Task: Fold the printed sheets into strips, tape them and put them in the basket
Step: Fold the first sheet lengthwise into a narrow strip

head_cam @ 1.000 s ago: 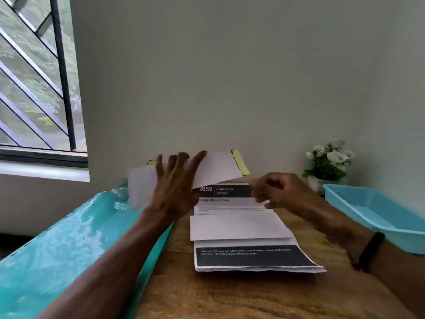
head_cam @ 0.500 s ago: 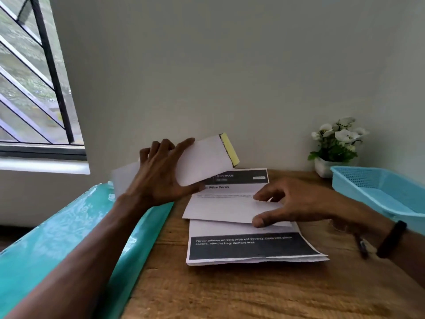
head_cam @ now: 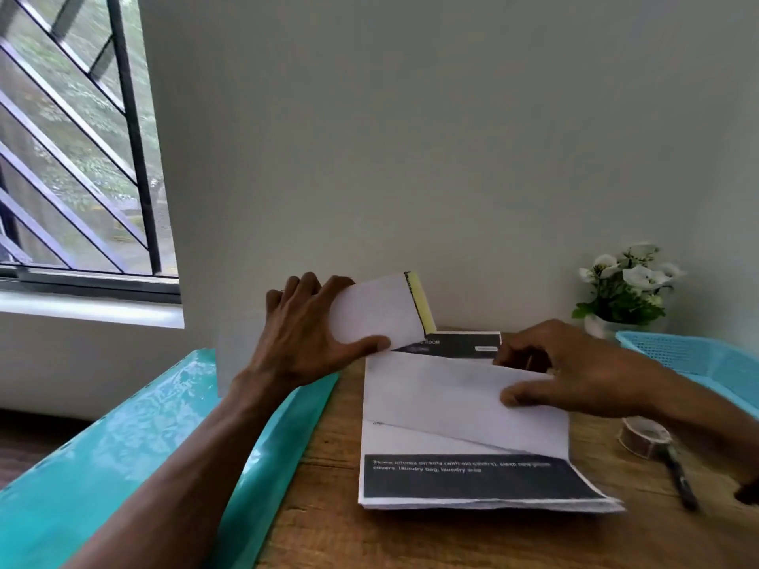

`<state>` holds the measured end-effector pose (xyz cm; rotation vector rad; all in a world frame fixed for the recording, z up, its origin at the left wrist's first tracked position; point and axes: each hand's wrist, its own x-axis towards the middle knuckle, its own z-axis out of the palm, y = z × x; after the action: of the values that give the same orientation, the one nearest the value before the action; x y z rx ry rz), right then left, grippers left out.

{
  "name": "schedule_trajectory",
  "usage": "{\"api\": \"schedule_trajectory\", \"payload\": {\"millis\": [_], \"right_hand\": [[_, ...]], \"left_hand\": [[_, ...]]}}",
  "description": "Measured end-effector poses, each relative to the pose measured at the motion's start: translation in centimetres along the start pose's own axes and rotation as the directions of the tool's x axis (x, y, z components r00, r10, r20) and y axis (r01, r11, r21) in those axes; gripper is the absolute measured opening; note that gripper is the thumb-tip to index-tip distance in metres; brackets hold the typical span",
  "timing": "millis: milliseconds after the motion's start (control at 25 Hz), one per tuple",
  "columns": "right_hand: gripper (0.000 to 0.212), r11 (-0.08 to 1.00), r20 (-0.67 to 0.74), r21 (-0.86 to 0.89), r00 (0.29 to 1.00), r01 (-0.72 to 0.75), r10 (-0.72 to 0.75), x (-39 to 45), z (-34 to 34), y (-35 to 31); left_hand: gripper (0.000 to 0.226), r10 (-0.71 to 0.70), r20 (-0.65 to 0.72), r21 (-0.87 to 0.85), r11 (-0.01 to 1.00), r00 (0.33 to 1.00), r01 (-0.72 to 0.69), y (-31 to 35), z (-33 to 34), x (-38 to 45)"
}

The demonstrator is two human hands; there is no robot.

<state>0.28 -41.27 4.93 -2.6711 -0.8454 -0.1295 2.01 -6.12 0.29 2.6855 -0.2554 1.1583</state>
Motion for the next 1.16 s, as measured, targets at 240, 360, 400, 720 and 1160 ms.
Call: {"api": "schedule_trajectory", "payload": {"millis": [240, 360, 400, 720, 1160], "right_hand": [[0.024, 0.893, -0.29, 0.439, 0.956, 0.103, 0.032, -3.0, -3.5, 2.6], [0.023, 0.745, -0.466, 0.647, 0.857, 0.161, 0.22, -2.6, -2.4, 3.8], [0.026, 0.729, -0.477, 0.667, 0.84, 0.154, 0.259, -2.5, -1.7, 3.8], [0.022, 0.803, -0.453, 0.591, 0.857, 0.082, 0.246, -2.1, 1.7, 2.7], [0.023, 0.856, -0.524, 0.513, 0.814, 0.066, 0.251, -1.9, 2.6, 3.1]], "left_hand": [[0.056, -0.096, -0.337, 0.066, 0.99, 0.937, 0.125, -0.1, -0.5, 0.8], [0.057, -0.09, -0.349, 0.085, 0.988, 0.933, 0.127, 0.3, -0.6, 1.0], [0.056, -0.091, -0.354, 0.081, 0.989, 0.931, 0.127, 0.6, -0.5, 1.1], [0.057, -0.204, -0.303, -0.022, 0.978, 0.931, 0.207, 1.8, 0.0, 0.9], [0.063, -0.34, -0.255, -0.187, 0.936, 0.905, 0.299, 1.4, 0.3, 0.7]]}}
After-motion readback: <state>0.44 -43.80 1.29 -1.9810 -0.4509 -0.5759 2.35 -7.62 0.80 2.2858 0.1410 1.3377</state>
